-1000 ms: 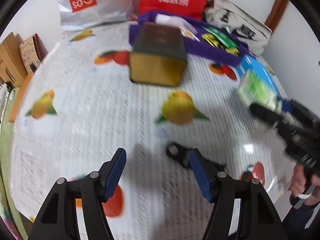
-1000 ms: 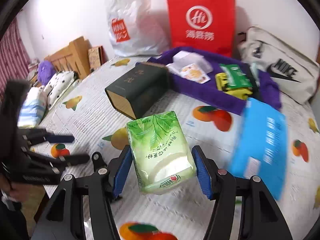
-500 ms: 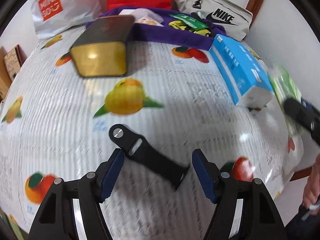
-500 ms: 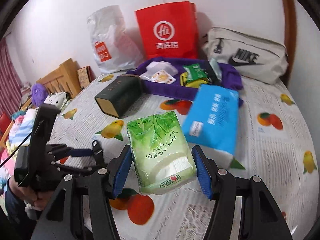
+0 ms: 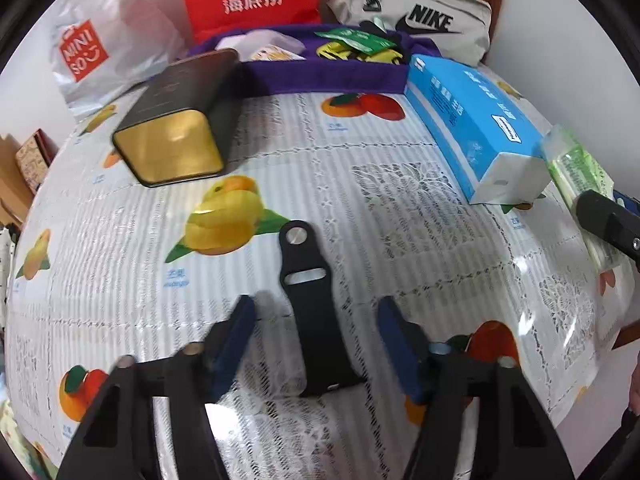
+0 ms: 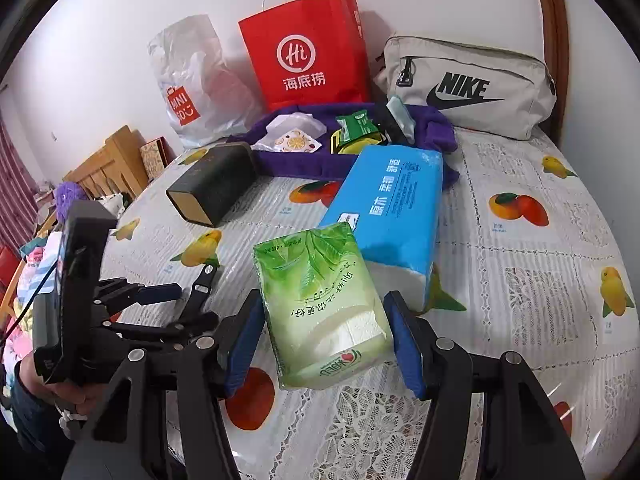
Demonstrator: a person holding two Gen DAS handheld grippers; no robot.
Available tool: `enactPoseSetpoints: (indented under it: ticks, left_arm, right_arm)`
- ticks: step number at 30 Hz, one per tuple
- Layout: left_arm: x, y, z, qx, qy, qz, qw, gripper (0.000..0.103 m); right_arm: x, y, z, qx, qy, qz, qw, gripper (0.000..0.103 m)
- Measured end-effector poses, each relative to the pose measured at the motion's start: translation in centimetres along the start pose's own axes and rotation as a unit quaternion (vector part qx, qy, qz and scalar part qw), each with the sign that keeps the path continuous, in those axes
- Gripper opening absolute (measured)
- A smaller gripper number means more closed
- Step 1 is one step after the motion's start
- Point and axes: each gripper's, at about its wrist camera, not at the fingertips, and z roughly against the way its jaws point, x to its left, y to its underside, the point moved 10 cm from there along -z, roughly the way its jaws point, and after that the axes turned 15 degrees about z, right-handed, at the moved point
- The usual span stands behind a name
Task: Organize soft objects
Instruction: 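Grasp the black watch strap with left gripper while right gripper holds tissue pack, then carry strap with left gripper while right gripper carries tissue pack toward the purple towel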
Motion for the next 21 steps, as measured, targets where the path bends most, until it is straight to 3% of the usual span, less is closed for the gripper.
enactPoseSetpoints:
  ticks: [2,21]
  left_arm:
    - [-0.1,0.0,0.3,-0.004,0.013,0.0,0.9999,0.022]
    - [-0.3,0.0,0.6,-0.002,0.036,-0.013,0.9993,0.02]
  right_arm:
    - [0.4,0.2,-0.3,0.004,-0.002,0.003,1.0,0.06]
    - [1.0,0.0,-0.7,0.011,-0.007,0.011,1.0,0.06]
